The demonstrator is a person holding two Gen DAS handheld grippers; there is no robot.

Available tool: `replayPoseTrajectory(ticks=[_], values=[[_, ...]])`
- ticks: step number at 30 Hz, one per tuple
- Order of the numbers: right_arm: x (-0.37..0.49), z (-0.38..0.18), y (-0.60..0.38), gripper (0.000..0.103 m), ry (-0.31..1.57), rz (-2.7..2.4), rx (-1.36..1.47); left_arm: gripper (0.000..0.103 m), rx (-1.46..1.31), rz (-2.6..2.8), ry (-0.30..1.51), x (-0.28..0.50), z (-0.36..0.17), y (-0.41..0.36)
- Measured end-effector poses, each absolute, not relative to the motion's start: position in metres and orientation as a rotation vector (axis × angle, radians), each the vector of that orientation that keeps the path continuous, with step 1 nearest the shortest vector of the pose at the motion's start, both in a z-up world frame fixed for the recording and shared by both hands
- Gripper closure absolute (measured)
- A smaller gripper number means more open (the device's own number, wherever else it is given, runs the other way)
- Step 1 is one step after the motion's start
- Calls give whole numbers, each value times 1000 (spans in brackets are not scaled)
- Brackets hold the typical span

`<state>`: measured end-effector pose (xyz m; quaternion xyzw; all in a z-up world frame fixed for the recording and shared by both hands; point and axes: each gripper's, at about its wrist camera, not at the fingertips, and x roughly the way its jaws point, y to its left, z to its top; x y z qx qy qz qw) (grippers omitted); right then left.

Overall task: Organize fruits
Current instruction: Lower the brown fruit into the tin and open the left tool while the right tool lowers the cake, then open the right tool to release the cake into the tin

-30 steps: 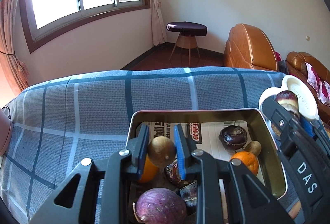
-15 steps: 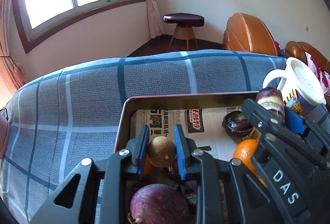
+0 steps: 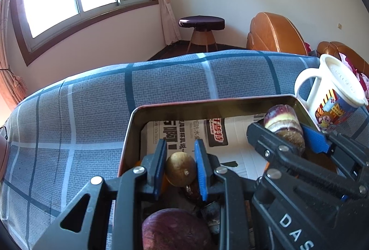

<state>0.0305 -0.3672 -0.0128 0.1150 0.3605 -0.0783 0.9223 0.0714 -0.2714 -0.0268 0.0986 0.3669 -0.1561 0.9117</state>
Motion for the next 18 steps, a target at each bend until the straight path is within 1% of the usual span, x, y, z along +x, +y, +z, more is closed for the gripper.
replayPoseTrajectory(ticks=[2, 3, 4, 5, 6, 7, 8, 10, 11, 12, 14, 16, 18], values=[[30, -14, -366, 54, 729, -164, 235, 76, 203, -317, 752, 72, -28, -270], [29, -14, -367, 52, 724, -158, 242, 76, 199, -316, 750, 73, -28, -271], [30, -14, -367, 51, 719, -149, 254, 73, 197, -315, 750, 73, -27, -270], [29, -14, -370, 47, 711, -128, 277, 69, 190, -321, 753, 71, -27, -270], [28, -15, -372, 40, 702, -100, 307, 57, 179, -343, 754, 69, -27, -270], [26, -15, -376, 38, 689, -76, 341, 49, 155, -380, 762, 68, -26, -270], [25, -14, -379, 35, 680, -57, 376, 37, 139, -412, 771, 67, -25, -270], [22, -12, -384, 33, 660, -17, 433, 29, 140, -389, 757, 62, -21, -270], [20, -11, -385, 32, 647, 0, 455, 18, 153, -361, 748, 60, -21, -270], [18, -10, -386, 32, 636, 15, 469, 10, 162, -340, 738, 58, -20, -269], [16, -8, -384, 32, 625, 34, 483, 7, 147, -369, 744, 57, -21, -265], [15, -8, -382, 32, 623, 39, 487, 7, 134, -383, 758, 55, -21, -261], [14, -7, -381, 32, 620, 40, 487, 4, 124, -399, 767, 54, -21, -260]])
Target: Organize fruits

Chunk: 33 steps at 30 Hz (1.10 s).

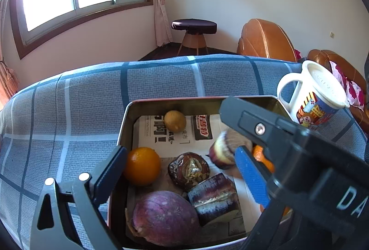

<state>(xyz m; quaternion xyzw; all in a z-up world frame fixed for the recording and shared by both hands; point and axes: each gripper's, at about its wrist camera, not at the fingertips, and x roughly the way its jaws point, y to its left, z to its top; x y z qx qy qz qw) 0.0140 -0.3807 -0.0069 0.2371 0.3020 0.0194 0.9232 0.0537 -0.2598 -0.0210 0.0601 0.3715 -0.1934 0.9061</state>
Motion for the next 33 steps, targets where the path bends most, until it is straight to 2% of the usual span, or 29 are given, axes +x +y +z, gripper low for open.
replayPoseTrajectory(ticks=[4, 8, 10, 12, 13, 16, 25, 33], values=[[3, 3, -378, 32, 565, -6, 449, 3, 103, -418, 789, 47, -20, -252], [-19, 17, -368, 32, 435, -172, 317, 3, 57, -439, 777, 39, -17, -243], [-27, 20, -362, 27, 373, -254, 248, 3, 48, -432, 739, 30, -16, -238], [-37, 20, -361, 16, 323, -306, 214, 3, 67, -395, 689, 20, -15, -237], [-40, 20, -361, 16, 308, -316, 206, 3, 85, -361, 653, 15, -15, -236], [-45, 18, -363, 16, 301, -326, 212, 2, 118, -297, 567, 2, -15, -229], [-66, 18, -350, 16, 280, -339, 146, 0, 14, -229, 533, -3, -7, -202], [-97, 18, -343, 16, 252, -346, 146, 0, 48, -232, 461, -30, -2, -194]])
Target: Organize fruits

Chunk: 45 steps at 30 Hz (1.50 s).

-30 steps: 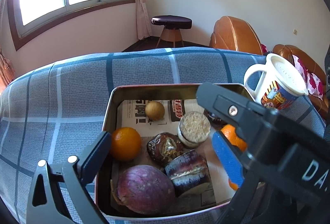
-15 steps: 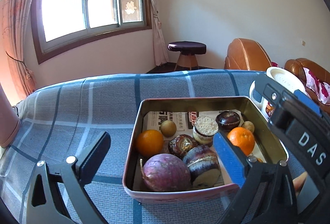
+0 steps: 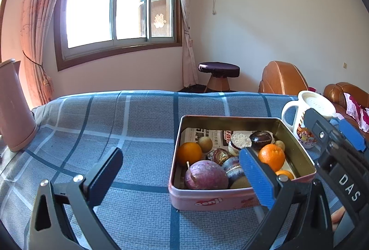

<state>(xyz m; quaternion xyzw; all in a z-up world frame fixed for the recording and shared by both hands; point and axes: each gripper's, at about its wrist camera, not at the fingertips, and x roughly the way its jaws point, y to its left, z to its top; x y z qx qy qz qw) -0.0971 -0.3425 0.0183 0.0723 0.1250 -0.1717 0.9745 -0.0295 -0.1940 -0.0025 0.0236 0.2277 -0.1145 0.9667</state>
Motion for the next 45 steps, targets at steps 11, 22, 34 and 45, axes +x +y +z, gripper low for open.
replayPoseTrajectory(ticks=[11, 22, 34, 45], values=[[-125, 23, -321, 16, 207, -355, 99, 0, 74, -246, 366, -64, 4, -180], [-140, 25, -309, 16, 163, -366, 57, 0, 80, -241, 334, -77, 6, -176], [-140, 25, -312, 16, 167, -372, 69, 0, 63, -228, 352, -73, 6, -173], [-140, 25, -312, 16, 168, -370, 69, 0, 63, -225, 355, -72, 5, -172]])
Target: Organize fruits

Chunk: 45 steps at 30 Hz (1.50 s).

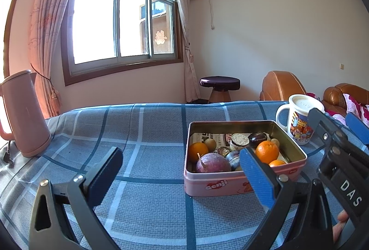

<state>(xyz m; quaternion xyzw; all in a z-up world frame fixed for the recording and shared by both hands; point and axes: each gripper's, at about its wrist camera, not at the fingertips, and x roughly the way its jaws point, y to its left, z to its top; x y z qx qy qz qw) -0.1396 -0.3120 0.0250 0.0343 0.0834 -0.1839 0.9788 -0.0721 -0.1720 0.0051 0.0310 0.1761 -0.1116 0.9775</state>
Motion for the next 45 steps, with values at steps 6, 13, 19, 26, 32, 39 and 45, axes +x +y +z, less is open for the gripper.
replayPoseTrajectory(ticks=[6, 13, 19, 26, 32, 39, 45], values=[[-140, 24, -312, 16, 169, -372, 69, 0, 52, -213, 369, -68, 4, -168], [-139, 24, -312, 16, 172, -377, 67, 0, 45, -202, 380, -66, 3, -165], [-139, 23, -312, 16, 174, -377, 66, 0, 45, -200, 379, -66, 3, -165], [-139, 23, -312, 16, 173, -378, 66, 0, 45, -196, 378, -66, 3, -165], [-139, 23, -312, 16, 174, -377, 67, 0, 44, -192, 376, -66, 3, -164], [-139, 23, -312, 16, 174, -377, 67, 0, 43, -186, 378, -66, 3, -164], [-139, 23, -312, 16, 175, -377, 66, 0, 45, -180, 377, -66, 3, -164]])
